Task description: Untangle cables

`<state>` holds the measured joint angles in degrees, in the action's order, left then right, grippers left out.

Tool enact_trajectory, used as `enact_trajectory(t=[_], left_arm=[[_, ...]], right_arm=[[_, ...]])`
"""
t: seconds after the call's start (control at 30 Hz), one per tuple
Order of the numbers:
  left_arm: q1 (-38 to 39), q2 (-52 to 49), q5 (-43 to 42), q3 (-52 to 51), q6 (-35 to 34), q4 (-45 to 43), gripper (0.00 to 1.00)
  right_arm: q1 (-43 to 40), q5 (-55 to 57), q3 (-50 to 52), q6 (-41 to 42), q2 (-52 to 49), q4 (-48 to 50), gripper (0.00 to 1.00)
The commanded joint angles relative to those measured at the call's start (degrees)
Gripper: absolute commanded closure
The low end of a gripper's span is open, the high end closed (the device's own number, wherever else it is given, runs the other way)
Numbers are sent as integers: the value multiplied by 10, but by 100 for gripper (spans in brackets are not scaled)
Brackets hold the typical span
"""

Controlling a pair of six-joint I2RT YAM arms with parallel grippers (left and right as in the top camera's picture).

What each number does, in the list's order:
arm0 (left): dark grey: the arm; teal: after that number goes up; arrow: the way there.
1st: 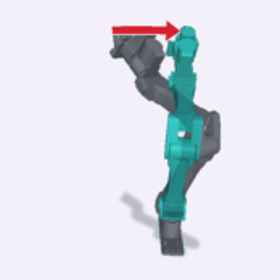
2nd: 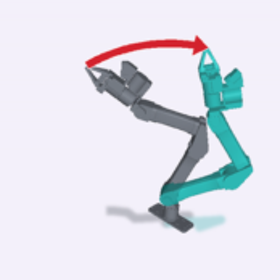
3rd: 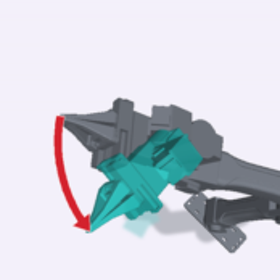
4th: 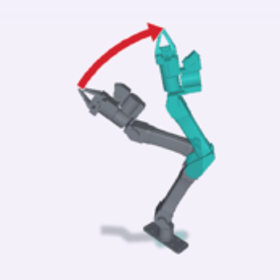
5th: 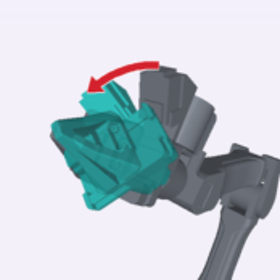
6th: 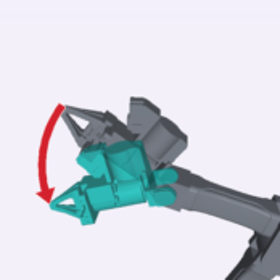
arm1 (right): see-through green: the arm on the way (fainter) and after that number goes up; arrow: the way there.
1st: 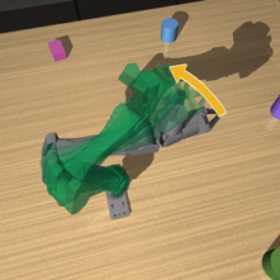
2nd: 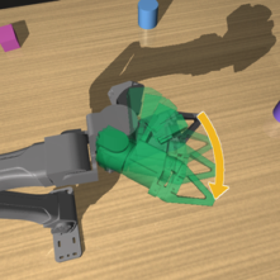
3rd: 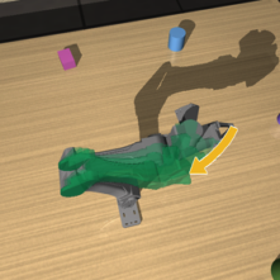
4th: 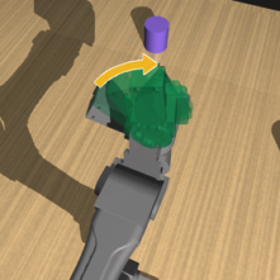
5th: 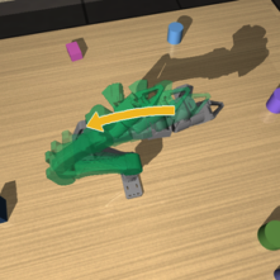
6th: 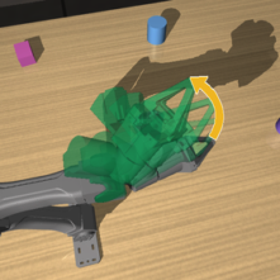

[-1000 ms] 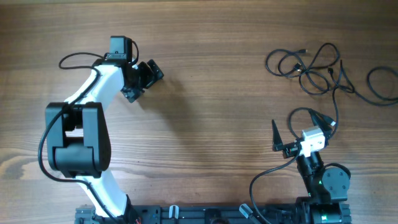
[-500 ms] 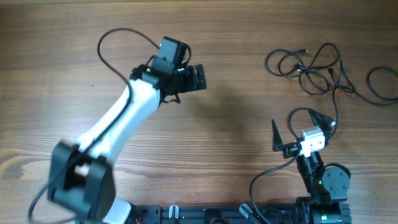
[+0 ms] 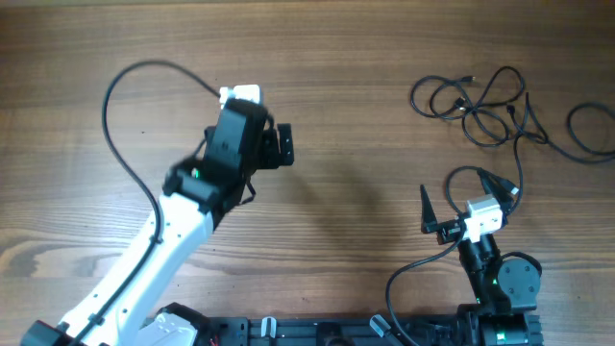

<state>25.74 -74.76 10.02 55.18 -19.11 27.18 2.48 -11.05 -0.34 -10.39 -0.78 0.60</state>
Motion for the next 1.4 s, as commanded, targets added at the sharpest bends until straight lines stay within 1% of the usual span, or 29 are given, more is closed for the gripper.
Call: enact_trajectory(t=[0.0, 0.13, 0.23, 0.37, 0.53, 0.83, 1.1, 1.13, 1.17, 1.23, 1.3, 1.37], left_arm=[[-20, 31, 9, -136, 7, -153, 0], [-49, 48, -27, -235, 7, -301, 0], [-74, 56, -56, -303, 3, -375, 0], [-104, 76, -57, -382, -46, -437, 0], [-114, 120, -57, -448, -76, -457, 0], [-114, 224, -54, -546, -84, -459, 0], [-114, 372, -26, -549, -83, -358, 0], [-114, 396, -21, -549, -83, -340, 0], [-114, 454, -13, -549, -83, -294, 0], [-114, 520, -9, -549, -83, -241, 0], [-114, 602, -15, -549, -37, -236, 0], [-114, 659, -16, -549, -21, -235, 0]], right_arm=[[2, 9, 0, -1, 6, 2, 0], [2, 9, 0, -1, 6, 2, 0], [2, 9, 0, -1, 6, 2, 0], [2, 9, 0, -1, 6, 2, 0], [2, 9, 0, -1, 6, 2, 0], [2, 10, 0, -1, 6, 2, 0], [2, 9, 0, -1, 6, 2, 0], [2, 9, 0, -1, 6, 2, 0], [2, 9, 0, -1, 6, 2, 0], [2, 9, 0, -1, 6, 2, 0], [2, 9, 0, -1, 6, 2, 0], [2, 9, 0, -1, 6, 2, 0]])
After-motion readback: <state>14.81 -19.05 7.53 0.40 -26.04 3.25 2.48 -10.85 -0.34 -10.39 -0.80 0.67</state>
